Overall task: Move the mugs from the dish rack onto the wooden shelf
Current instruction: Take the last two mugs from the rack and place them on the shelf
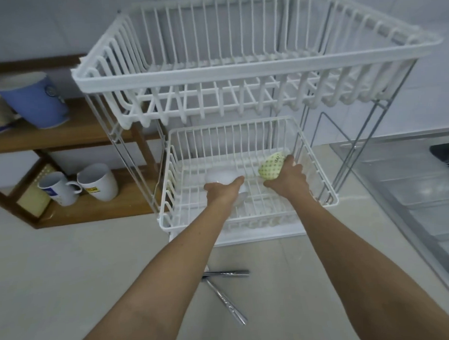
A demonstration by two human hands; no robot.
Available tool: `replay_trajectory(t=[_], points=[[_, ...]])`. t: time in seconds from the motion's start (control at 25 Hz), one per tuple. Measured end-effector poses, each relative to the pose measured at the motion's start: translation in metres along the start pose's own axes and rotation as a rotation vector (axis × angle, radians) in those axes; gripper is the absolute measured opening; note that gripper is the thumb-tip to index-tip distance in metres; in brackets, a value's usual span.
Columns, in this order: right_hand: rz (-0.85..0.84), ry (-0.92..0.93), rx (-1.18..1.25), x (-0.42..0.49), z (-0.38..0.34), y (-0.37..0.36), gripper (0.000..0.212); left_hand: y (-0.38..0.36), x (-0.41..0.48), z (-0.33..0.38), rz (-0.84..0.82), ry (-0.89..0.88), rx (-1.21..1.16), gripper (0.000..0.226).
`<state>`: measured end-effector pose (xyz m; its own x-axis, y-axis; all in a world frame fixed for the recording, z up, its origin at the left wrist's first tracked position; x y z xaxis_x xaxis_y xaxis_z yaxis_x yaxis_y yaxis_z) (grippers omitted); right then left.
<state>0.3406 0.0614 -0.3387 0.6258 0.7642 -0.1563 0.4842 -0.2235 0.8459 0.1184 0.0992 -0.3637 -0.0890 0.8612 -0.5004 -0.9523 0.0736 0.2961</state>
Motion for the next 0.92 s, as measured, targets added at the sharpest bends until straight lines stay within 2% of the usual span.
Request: replay_trajectory(t=[0.2,0.36,0.44,0.6,0.68,0.76,0.8,0.92], points=[[0.064,0.063,0.191,-0.003,0.006,0.009,0.097,0.011,0.005,0.000,-0.114,-0.056,0.003,0.079],[0.065,0.140,0.671,-0.014,0.001,0.026,0.096,0.043,-0.019,0.021,-0.231,-0.222,-0.053,0.066],[-0.051,0.213,0.864,-0.030,-0.013,0.028,0.094,0.062,-0.041,0.026,-0.316,-0.319,-0.086,0.071],[-0.400,0.410,1.033,-0.085,-0.055,0.022,0.082,0.112,-0.082,0.013,-0.433,-0.424,-0.126,0.080],[-0.609,0.441,1.107,-0.120,-0.074,0.012,0.092,0.143,-0.100,-0.001,-0.471,-0.438,-0.182,0.087],[-0.800,0.474,1.089,-0.159,-0.094,0.003,0.108,0.176,-0.110,-0.022,-0.488,-0.413,-0.266,0.086],[-0.902,0.512,1.042,-0.180,-0.107,-0.001,0.107,0.192,-0.113,-0.034,-0.504,-0.395,-0.309,0.090],[-1.114,0.671,0.915,-0.241,-0.144,-0.010,0.087,0.238,-0.114,-0.065,-0.504,-0.323,-0.516,0.101]])
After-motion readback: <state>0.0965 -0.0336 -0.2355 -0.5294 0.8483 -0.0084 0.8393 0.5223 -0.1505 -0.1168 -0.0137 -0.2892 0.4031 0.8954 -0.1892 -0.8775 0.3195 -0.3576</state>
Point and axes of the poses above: each hand's wrist, its own x-axis towards the middle knuckle, its own y-axis out of the back of the hand, z = x × y, the point moved 9 cm from there along x, towards the middle knuckle, and after that the axes turned 2 degrees about z, right-handed, at the moved point
